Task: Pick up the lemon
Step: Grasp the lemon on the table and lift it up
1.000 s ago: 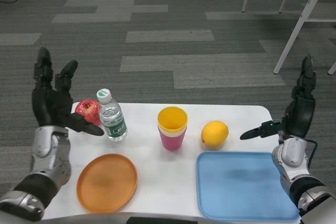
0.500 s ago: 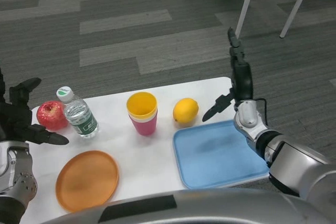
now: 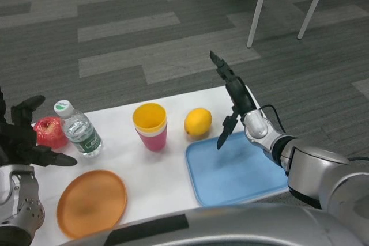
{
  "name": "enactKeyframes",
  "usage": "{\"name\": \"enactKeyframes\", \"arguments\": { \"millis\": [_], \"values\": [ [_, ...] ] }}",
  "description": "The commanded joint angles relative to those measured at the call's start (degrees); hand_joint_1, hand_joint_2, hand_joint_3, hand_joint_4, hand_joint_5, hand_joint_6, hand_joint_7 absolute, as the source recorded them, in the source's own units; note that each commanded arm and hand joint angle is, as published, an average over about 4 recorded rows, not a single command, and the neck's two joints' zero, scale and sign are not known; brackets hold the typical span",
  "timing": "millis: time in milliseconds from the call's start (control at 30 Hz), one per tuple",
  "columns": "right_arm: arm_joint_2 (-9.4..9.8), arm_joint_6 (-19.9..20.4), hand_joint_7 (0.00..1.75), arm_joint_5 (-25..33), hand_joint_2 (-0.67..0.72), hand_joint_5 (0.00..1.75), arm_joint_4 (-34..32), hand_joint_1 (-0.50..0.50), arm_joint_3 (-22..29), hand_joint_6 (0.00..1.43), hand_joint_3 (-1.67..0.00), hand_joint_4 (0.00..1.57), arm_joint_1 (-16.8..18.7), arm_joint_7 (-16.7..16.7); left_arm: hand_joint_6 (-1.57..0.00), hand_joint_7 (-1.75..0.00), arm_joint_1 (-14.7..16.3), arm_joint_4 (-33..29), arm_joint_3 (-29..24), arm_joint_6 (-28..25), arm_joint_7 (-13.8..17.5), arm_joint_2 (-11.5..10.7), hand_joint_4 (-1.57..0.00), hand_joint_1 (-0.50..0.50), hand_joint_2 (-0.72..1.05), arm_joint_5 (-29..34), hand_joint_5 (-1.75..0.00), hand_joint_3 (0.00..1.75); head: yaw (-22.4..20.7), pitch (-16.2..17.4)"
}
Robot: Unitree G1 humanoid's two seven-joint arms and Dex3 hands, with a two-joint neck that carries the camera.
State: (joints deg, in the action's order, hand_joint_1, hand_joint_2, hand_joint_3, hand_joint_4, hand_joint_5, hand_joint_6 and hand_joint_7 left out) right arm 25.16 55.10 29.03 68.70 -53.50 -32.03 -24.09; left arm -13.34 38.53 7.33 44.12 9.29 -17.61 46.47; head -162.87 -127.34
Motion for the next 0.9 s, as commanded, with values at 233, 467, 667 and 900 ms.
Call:
{"name": "enactKeyframes", "arguments": {
  "millis": [233, 467, 667, 900],
  "values": [
    [-1.16, -2.19, 0.0, 0.22, 0.6, 0.0, 2.74, -0.45, -3.13, 0.0, 0.0, 0.31, -3.04, 0.93, 0.0, 0.0, -2.06, 2.6, 0.52, 0.85, 0.29, 1.0, 0.0, -0.5, -0.72, -0.04, -0.08, 0.09, 1.36, 0.51],
    [-3.31, -3.86, 0.0, 0.24, 0.6, 0.0, 5.95, -0.46, -4.84, 0.0, 0.0, 0.27, -4.11, 2.89, 0.0, 0.0, -3.27, 3.39, 2.43, 2.26, 0.02, 1.39, 0.0, -0.5, -0.72, 0.0, 0.0, 0.09, 1.91, 0.67],
    [-4.98, -5.25, 0.0, 0.31, 0.53, 0.0, 11.4, -0.44, -6.47, 0.0, 0.0, 0.17, -5.63, 5.94, 0.0, 0.0, -3.12, 3.22, 3.4, 3.64, -0.53, 1.96, 0.0, -0.5, -0.72, -0.31, 0.0, 0.09, 2.55, 1.02],
    [-6.96, -5.93, 0.0, 0.24, 0.47, 0.0, 16.51, -0.46, -8.38, 0.0, 0.0, 0.14, -6.73, 7.61, 0.0, 0.0, -3.36, 3.22, 4.32, 3.78, -0.59, 1.83, 0.0, -0.5, -0.72, -0.77, 0.0, 0.09, 3.08, 1.38]
  ]
}}
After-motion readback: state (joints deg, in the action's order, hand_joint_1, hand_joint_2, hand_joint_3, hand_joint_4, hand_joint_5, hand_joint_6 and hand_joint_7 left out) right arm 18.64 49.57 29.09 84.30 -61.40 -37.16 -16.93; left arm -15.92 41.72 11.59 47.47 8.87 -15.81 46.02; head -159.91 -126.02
